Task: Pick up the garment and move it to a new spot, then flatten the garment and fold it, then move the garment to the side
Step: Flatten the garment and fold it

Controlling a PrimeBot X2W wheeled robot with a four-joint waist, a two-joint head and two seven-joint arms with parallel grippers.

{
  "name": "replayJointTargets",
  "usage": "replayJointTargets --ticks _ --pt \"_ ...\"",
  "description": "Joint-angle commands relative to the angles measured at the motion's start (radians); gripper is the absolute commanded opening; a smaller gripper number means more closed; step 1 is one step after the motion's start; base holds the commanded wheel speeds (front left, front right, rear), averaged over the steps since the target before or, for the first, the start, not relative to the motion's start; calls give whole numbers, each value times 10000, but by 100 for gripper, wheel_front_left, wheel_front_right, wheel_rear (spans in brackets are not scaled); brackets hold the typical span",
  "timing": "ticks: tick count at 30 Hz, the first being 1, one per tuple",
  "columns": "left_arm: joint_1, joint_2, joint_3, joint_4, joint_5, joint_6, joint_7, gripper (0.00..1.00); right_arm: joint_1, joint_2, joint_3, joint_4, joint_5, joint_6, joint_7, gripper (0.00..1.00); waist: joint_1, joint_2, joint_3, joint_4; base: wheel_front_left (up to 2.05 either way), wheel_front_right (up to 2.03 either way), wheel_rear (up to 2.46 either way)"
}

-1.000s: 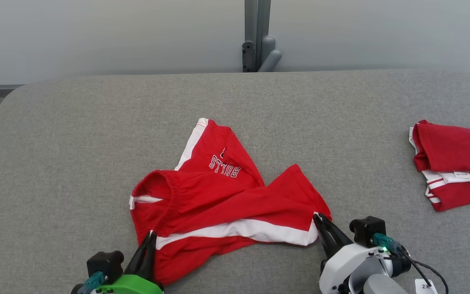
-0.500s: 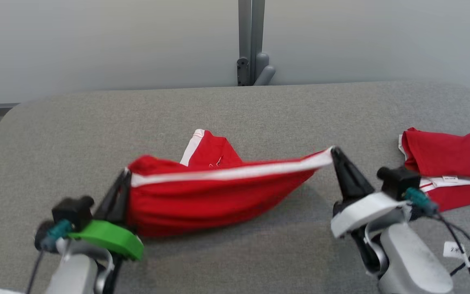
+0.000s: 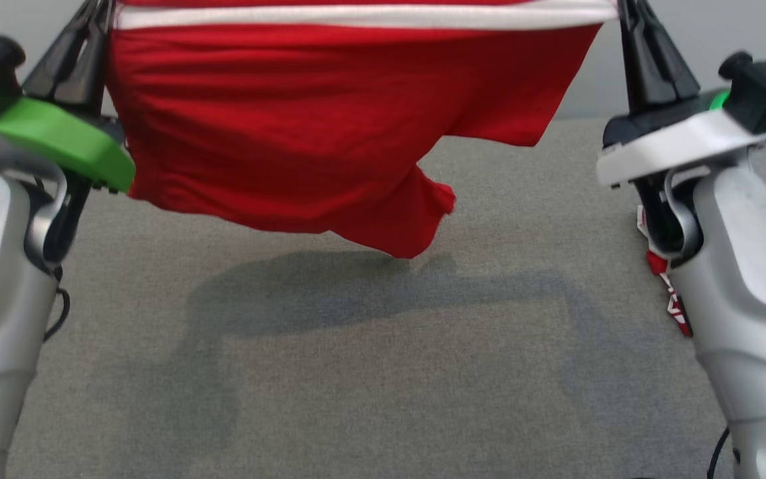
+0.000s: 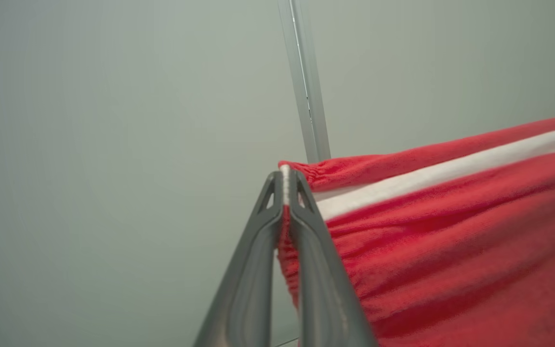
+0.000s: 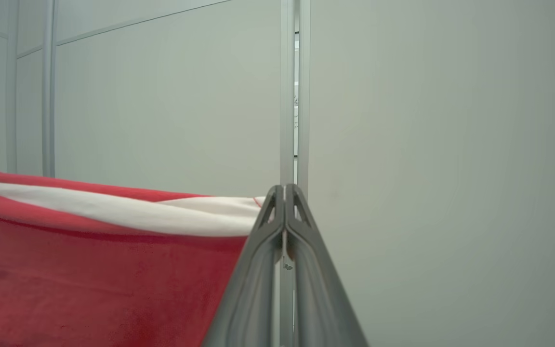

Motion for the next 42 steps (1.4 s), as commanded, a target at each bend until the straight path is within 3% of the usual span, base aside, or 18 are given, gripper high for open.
replayJointTargets --ticks 1,9,12,17,21,30,42 --pt "-454 111 -70 166 -109 43 99 0 -492 -155 59 226 -101 -29 -25 0 0 0 870 20 0 0 0" --pt "-3966 386 -1150 1967 189 42 -209 0 -4479 -212 714 2312 -1368 -27 -11 0 0 0 3427 -333 0 0 0" --pt "-5298 435 -1487 2484 426 42 -724 0 -5828 -166 280 2624 -1861 -29 -18 0 0 0 4094 -516 0 0 0" --pt "-6568 126 -1674 3012 113 42 -1391 0 -6880 -94 -574 2574 -2676 -29 -21 0 0 0 4698 -724 0 0 0" --pt "-6545 -41 -1561 2713 -329 42 -1488 0 -6919 -60 -948 2366 -2848 -29 -21 0 0 0 4906 -783 0 0 0" --pt "-2392 -466 -760 1622 -1541 40 -1457 0 -3785 -352 -34 1678 -2044 -27 -24 0 0 0 4428 -748 0 0 0" --pt "3194 -1594 -82 963 -1662 41 -1460 0 1818 -665 632 1274 -499 -29 -24 0 0 0 2467 -569 0 0 0"
